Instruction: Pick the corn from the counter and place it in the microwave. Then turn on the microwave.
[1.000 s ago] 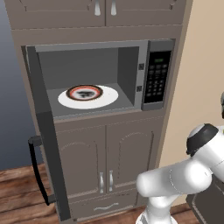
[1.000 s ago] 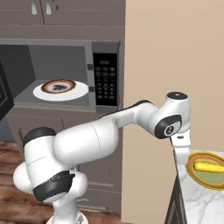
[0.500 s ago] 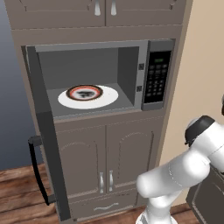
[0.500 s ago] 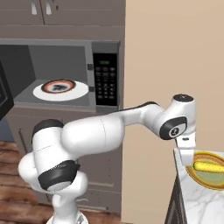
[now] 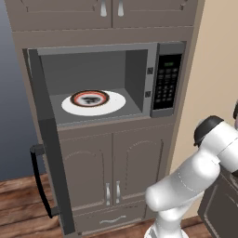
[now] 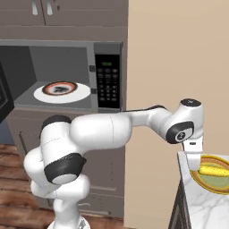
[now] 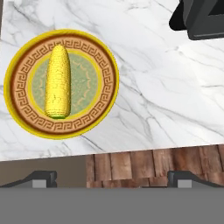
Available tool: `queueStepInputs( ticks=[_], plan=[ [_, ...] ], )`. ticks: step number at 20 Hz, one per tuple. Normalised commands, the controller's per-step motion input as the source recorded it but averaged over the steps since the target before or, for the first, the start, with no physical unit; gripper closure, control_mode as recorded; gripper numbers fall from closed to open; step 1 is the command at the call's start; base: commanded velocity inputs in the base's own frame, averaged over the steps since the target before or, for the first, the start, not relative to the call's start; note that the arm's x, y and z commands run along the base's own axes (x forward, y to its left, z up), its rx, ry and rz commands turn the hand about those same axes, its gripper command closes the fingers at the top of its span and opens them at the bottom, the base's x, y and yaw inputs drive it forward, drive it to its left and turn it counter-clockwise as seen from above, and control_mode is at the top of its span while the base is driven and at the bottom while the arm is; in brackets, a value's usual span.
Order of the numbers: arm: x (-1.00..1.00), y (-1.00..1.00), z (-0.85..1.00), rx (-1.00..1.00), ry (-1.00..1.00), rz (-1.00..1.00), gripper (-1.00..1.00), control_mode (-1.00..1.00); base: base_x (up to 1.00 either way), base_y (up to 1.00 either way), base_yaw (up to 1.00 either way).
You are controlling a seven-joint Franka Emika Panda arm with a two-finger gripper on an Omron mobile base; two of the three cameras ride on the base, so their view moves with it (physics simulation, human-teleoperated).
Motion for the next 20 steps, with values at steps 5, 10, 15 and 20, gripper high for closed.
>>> queueStepInputs(
  ticks=[5,10,15,20],
  plan=[
    [0.09,-0.17,-0.13,0.02,0.00,-0.02,-1.00,-1.00,0.00,0.00,0.00],
    [0.10,-0.15,-0.14,0.02,0.00,-0.01,-1.00,-1.00,0.00,0.00,0.00],
    [0.12,-0.17,-0.10,0.01,0.00,0.00,-1.00,-1.00,0.00,0.00,0.00],
    [0.11,-0.17,-0.11,0.03,0.00,0.00,-1.00,-1.00,0.00,0.00,0.00]
  ],
)
